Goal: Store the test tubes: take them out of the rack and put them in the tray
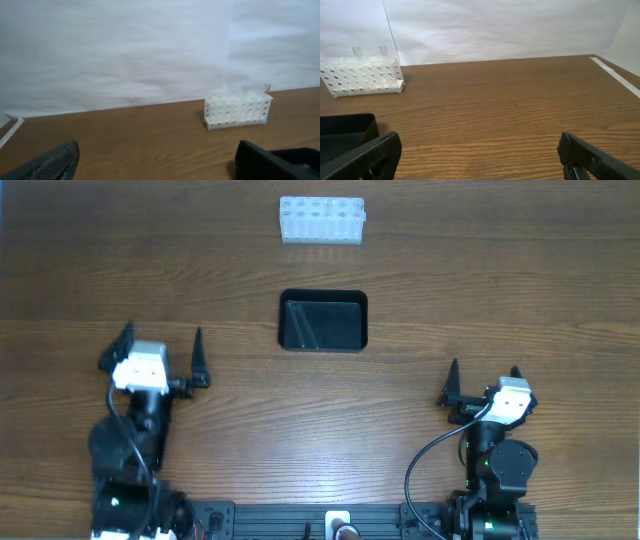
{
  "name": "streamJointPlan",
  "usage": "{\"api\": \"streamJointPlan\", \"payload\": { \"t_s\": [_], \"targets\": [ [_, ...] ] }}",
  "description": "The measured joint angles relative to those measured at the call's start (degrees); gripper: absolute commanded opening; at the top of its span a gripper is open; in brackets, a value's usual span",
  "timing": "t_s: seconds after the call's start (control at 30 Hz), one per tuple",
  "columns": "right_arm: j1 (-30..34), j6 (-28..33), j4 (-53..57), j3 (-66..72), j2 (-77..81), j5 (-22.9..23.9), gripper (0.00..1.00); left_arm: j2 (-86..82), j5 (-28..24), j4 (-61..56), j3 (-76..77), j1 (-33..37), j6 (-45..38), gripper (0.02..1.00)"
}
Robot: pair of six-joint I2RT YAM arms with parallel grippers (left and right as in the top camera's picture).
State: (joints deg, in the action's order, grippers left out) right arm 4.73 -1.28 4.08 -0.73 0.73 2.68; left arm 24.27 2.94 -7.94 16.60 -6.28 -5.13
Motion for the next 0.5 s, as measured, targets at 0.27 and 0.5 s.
{"api": "streamJointPlan", "payload": {
  "t_s": [0.27, 0.5],
  "targets": [
    [0.00, -0.02, 0.02, 0.00, 0.00, -0.02, 0.991, -15.06, -0.46, 0.02, -13.14, 0.00, -0.02, 1.000],
    [0.00, 0.02, 0.00, 0.00, 0.00, 0.00, 0.993, -20.44, -2.23, 7.98, -15.87, 0.50, -0.02, 1.000]
  ]
}}
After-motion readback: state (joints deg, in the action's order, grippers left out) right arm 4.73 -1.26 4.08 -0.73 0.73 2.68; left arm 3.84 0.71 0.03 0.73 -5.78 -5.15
